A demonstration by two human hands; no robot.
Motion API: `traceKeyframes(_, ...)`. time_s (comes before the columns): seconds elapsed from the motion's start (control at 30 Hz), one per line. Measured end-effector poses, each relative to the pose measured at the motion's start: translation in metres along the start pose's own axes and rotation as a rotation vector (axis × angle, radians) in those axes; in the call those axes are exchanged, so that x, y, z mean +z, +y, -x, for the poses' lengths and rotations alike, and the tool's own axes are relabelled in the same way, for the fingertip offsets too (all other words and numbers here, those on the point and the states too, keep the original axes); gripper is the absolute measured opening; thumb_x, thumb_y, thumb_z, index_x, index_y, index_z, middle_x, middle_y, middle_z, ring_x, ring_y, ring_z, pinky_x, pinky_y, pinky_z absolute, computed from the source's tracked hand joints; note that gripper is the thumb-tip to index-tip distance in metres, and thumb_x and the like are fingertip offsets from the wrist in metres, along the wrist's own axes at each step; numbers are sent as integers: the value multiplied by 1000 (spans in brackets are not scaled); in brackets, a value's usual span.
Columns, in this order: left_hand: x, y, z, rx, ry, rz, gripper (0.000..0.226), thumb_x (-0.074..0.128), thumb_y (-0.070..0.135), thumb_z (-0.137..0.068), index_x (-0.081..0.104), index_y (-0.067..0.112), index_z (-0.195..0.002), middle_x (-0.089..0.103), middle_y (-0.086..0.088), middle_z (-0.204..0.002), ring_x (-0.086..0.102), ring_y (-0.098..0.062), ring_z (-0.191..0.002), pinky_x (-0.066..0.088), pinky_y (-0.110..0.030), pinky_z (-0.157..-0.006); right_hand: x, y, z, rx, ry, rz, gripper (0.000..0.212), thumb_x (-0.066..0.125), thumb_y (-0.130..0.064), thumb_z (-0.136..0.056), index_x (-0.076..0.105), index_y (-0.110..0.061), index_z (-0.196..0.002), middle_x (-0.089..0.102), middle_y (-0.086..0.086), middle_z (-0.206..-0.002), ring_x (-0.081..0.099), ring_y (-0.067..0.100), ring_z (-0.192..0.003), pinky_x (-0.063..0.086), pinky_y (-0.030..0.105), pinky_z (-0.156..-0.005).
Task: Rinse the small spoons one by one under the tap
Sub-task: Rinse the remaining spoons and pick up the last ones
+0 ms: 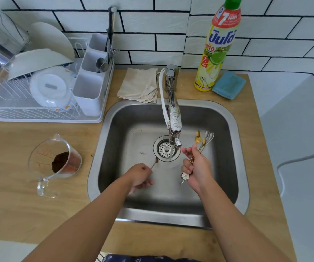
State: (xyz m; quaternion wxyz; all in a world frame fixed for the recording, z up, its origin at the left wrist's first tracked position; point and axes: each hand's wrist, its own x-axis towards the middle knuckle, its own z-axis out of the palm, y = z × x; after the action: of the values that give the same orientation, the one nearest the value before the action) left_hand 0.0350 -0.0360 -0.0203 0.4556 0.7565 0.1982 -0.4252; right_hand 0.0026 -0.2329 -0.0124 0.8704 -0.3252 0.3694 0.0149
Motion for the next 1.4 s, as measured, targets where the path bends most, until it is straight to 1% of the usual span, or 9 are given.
traceKeyframes(0.13, 19, 12, 19, 65, -35, 153, 9, 50, 11, -101, 55, 12, -93, 61, -7, -73, 48, -12, -47, 30, -22, -45, 3, 3, -2, -16, 53, 172, 22, 61, -29, -104, 67, -10, -94, 73, 7, -92, 24, 5, -38, 23, 18, -33)
traceKeyframes(0.27, 30, 13, 27, 281, 164, -46, 14, 57, 17, -100, 64, 16, -88, 73, -3, -76, 59, -13, -49, 42, -23, -53, 8, 7, -1, -19, 137, 380, 30, 80, -25, -90, 71, -13, -116, 52, -5, -62, 27, 5, -39, 24, 20, -36)
traceKeyframes(0.4, 31, 16, 35, 403, 280, -177, 12, 57, 18, -98, 65, 16, -89, 73, -1, -78, 70, -12, -51, 61, -32, -64, 19, 14, 3, -21, 60, 488, 36, 86, -21, -83, 71, -18, -116, 57, -17, -48, 44, -3, -34, 32, 14, -37)
traceKeyframes(0.5, 32, 18, 39, 444, 326, -240, 12, 56, 17, -99, 64, 13, -91, 71, -2, -77, 69, -11, -49, 62, -38, -66, 27, 17, 2, -71, 45, 567, 36, 87, -15, -80, 74, -18, -113, 69, -15, -63, 51, -5, -40, 35, 14, -44)
traceKeyframes(0.6, 34, 21, 44, 454, 335, -291, 12, 55, 19, -100, 61, 17, -89, 70, -3, -77, 69, -12, -48, 62, -33, -58, 32, 18, 1, -79, 27, 643, 30, 87, -14, -80, 77, -20, -107, 76, -10, -81, 56, -3, -49, 36, 17, -53)
traceKeyframes(0.73, 34, 25, 48, 460, 329, -338, 15, 51, 23, -101, 59, 19, -89, 71, -1, -82, 66, -12, -42, 55, -24, -46, 33, 14, -4, -108, 55, 717, 8, 80, -22, -87, 80, -18, -94, 67, -16, -57, 46, -1, -39, 35, 23, -52)
traceKeyframes(0.87, 35, 27, 47, 495, 351, -399, 16, 48, 22, -103, 57, 22, -89, 72, -1, -86, 61, -13, -43, 39, -12, -36, 30, 16, -7, -126, 91, 730, 26, 62, -31, -103, 80, -15, -95, 72, -6, -69, 34, 5, -39, 32, 22, -44)
traceKeyframes(1.13, 40, 23, 46, 529, 349, -459, 14, 47, 24, -105, 56, 23, -94, 70, 0, -85, 63, -15, -53, 48, -18, -37, 24, 13, -5, -97, 58, 670, 15, 72, -30, -96, 79, -21, -86, 80, -4, -81, 35, 5, -41, 33, 25, -46)
traceKeyframes(1.4, 37, 27, 49, 521, 339, -411, 16, 45, 23, -105, 57, 19, -94, 70, -2, -87, 61, -16, -51, 45, -19, -36, 24, 13, -6, -86, 35, 646, 14, 77, -25, -91, 79, -15, -101, 70, -11, -62, 35, 2, -37, 31, 19, -40)
